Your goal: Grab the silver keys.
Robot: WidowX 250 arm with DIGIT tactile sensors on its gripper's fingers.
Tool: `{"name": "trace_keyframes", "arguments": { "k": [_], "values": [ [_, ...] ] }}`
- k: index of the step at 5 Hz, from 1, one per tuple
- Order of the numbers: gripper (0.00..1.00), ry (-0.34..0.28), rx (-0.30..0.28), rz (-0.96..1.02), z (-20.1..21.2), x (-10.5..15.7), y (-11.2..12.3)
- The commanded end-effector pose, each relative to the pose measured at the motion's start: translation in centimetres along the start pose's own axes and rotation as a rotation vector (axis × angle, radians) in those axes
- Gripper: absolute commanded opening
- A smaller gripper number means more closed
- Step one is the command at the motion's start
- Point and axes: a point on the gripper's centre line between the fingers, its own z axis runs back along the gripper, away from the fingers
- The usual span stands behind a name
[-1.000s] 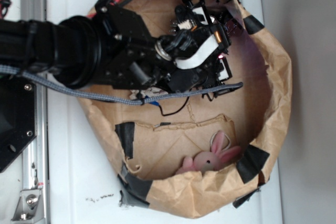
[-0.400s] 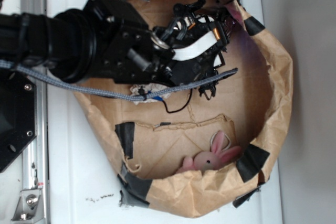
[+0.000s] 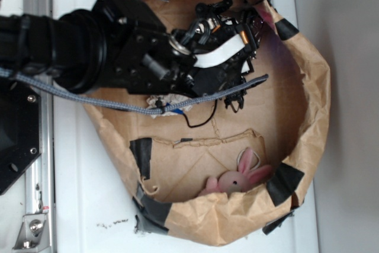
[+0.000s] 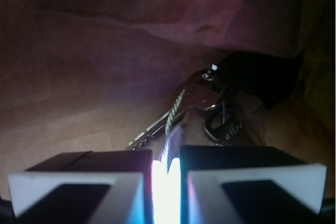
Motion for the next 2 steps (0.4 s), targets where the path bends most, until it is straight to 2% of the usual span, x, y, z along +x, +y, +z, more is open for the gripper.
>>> {"name": "trace_keyframes", "arguments": {
  "k": [1, 2],
  "values": [
    [0.00, -0.040, 0.002, 0.037, 1.5, 2.2, 0.8],
    [0.00, 0.018, -0.020, 0.041, 2.6, 2.4, 0.8]
  ]
}}
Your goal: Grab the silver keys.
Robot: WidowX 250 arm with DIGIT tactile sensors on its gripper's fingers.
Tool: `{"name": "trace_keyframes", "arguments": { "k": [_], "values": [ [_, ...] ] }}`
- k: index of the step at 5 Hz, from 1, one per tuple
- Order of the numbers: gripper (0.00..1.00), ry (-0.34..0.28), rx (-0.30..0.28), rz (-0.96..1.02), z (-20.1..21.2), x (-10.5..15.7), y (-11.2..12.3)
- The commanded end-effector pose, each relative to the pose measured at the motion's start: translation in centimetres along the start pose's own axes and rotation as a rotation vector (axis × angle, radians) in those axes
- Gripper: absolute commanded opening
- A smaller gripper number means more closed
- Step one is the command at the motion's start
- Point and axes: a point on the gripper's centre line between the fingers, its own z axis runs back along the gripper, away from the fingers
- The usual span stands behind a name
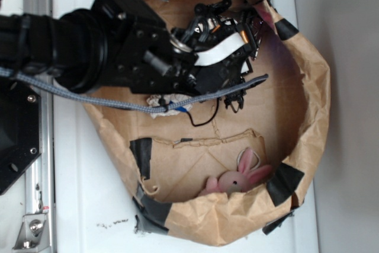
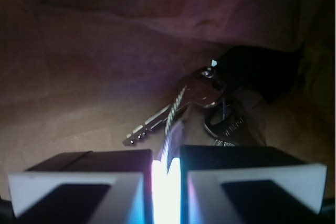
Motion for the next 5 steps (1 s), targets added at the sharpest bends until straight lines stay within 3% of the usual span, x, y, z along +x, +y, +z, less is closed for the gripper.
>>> {"name": "trace_keyframes", "arguments": {
  "k": [1, 2, 3, 4, 5],
  "values": [
    [0.00, 0.307, -0.212, -0.096, 8.4, 1.7, 1.0],
    [0.00, 0.252, -0.498, -0.256, 14.0, 0.6, 3.6],
    [0.00, 0.239, -0.554, -0.322, 14.7, 0.1, 4.1],
    [0.00, 0.233, -0.425, -0.290, 12.7, 0.3, 2.4],
    [0.00, 0.238, -0.377, -0.276, 11.9, 0.7, 1.5]
  ]
}}
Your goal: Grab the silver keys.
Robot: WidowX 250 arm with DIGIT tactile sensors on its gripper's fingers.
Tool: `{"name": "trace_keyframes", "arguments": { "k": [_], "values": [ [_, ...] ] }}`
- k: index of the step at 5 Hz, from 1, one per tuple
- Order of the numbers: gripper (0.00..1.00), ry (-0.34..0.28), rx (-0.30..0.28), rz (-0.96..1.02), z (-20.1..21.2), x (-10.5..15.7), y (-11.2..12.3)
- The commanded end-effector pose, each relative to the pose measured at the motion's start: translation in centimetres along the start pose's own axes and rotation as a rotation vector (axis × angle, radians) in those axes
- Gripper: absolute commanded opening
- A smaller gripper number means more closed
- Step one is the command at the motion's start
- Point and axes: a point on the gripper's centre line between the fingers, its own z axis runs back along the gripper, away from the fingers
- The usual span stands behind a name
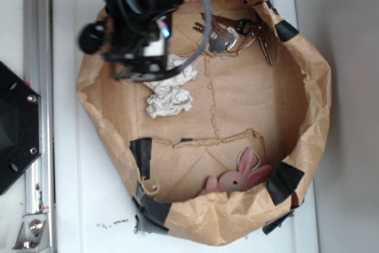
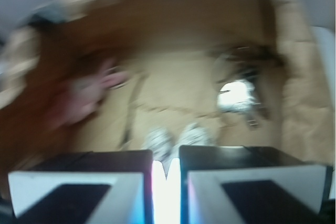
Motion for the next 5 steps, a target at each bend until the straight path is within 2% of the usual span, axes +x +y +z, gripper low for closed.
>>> {"name": "trace_keyframes", "arguments": {
  "k": [1, 2, 3, 5],
  "values": [
    [1.00, -0.103, 0.127, 0.031, -1.4, 1.7, -0.2],
    [1.00, -0.162, 0.165, 0.052, -2.3, 1.5, -0.3],
    [1.00, -0.150, 0.184, 0.069, -2.8, 1.4, 0.6],
    [1.00, -0.213, 0.230, 0.122, -4.3, 2.9, 1.6]
  ]
}}
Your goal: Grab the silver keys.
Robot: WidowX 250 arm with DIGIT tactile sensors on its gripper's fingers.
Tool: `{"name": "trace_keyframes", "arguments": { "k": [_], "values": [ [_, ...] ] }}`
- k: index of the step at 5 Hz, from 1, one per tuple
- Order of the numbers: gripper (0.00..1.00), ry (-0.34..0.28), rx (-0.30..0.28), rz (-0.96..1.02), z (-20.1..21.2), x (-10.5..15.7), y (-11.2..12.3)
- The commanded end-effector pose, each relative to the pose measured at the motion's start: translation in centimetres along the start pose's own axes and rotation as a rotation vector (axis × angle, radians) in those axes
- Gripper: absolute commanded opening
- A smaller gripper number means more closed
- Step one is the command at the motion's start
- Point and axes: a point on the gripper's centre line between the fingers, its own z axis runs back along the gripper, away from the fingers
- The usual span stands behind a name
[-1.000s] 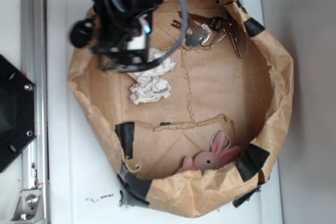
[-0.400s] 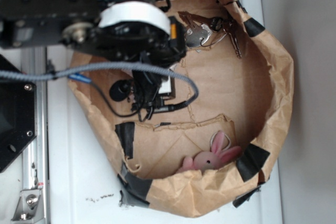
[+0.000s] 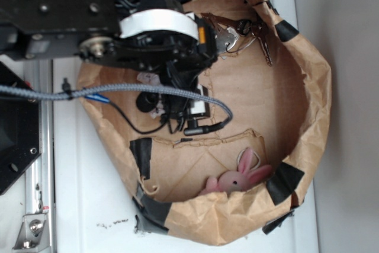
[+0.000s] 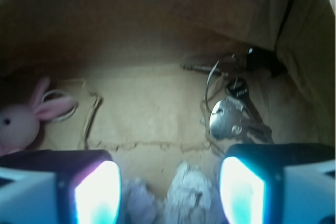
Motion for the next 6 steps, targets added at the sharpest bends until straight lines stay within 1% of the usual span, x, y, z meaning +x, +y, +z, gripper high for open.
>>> {"name": "trace_keyframes", "arguments": {
  "k": [1, 4, 6],
  "values": [
    [1.00, -0.077, 0.058, 0.062, -1.4, 1.8, 0.9],
    [1.00, -0.144, 0.149, 0.169, -3.4, 3.2, 2.0],
    [1.00, -0.142, 0.156, 0.186, -4.4, 4.3, 2.5]
  ]
}}
